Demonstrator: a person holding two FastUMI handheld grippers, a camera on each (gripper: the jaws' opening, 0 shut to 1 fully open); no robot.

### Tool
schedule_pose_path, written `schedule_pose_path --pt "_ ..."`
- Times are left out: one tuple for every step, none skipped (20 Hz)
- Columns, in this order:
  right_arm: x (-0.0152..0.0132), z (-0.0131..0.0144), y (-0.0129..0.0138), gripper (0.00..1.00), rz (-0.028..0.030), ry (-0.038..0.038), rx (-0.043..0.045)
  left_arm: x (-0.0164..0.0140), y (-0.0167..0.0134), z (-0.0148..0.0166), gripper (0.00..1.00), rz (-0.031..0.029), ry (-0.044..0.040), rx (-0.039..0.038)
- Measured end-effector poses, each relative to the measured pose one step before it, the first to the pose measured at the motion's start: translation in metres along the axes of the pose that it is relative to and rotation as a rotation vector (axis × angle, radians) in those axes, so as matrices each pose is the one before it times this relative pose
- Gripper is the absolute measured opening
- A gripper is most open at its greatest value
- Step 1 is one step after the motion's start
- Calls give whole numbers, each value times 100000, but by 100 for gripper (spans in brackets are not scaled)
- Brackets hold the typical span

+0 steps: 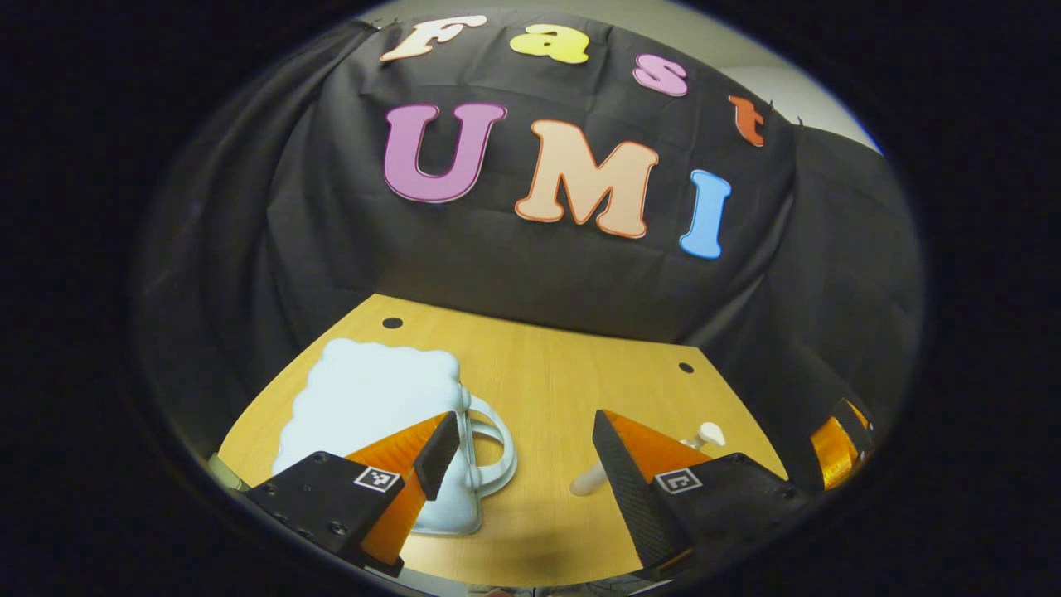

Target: First open the suitcase, pack the skin care products into it, and then close the suitcase.

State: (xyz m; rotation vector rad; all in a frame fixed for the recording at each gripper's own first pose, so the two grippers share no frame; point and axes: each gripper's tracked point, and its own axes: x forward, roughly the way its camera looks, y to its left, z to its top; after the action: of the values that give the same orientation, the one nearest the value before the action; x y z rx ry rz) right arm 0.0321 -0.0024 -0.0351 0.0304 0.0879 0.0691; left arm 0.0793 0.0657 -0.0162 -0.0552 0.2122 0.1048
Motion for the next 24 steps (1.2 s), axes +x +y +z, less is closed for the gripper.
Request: schedule_pose_path --pt "25 -234 -177 99 -261 500 318 1346 180 -178 95 -510 3401 -611" --pt "83 -70 -193 99 -231 397 565 1103 79 -157 95 -550 3583 -1083" --pt "80 -66 -126 99 -289 385 653 1117 44 -431 95 -562 3739 -1576" --pt "11 -110 -195 99 -372 396 604 808 133 -286 95 -318 3998 -1661" --pt "4 -107 -232 99 -303 450 446 725 -23 -369 95 -361 3915 -1775" --pt "-8 -205 -79 99 -323 600 230 917 25 -332 95 -6 3856 -2101" --pt "-37 -321 -139 99 -201 751 242 882 -191 -458 95 -1120 4958 -781" --pt "50 -290 -172 99 -253 1089 343 894 106 -323 95 582 4348 -372" --pt "-75 -422 -77 99 -84 1122 382 806 204 -252 96 882 4114 1078" --pt "-37 -204 -78 99 -119 938 333 838 371 -407 96 1862 4405 1233" --pt "-114 -297 -114 99 -122 813 267 770 336 -421 95 1977 4692 409" --pt "-92 -73 -82 99 -195 559 196 633 240 -676 95 1868 5278 -776" --pt "-50 -80 -192 100 -264 451 222 679 127 -422 95 1225 4852 -1092" --pt "-29 -105 -236 100 -365 273 359 573 148 -287 96 1792 3932 -957" --pt "-123 -165 -134 100 -326 228 525 763 146 -220 96 1768 3163 -806" --pt "-66 -47 -167 100 -320 415 623 636 117 -99 95 1202 2665 -193" --pt "10 -190 -234 100 -354 401 611 676 204 -82 95 1332 2153 -35" --pt "16 -93 -261 100 -532 431 469 649 156 -24 95 862 1653 229" --pt "-31 -112 -239 99 -528 515 439 597 205 90 95 1133 1406 -27" --pt "10 -344 -134 99 -358 633 452 635 61 -31 94 628 1603 -673" --pt "63 -108 -324 99 -538 593 348 447 81 146 92 640 1278 -982" --pt "-20 -127 -227 94 -479 540 306 667 73 -82 90 653 1722 -325" --pt "41 -11 -219 98 -562 441 325 564 151 -83 86 1193 1889 314" --pt "-8 -111 -232 98 -399 121 317 452 199 -106 83 1444 1975 646"
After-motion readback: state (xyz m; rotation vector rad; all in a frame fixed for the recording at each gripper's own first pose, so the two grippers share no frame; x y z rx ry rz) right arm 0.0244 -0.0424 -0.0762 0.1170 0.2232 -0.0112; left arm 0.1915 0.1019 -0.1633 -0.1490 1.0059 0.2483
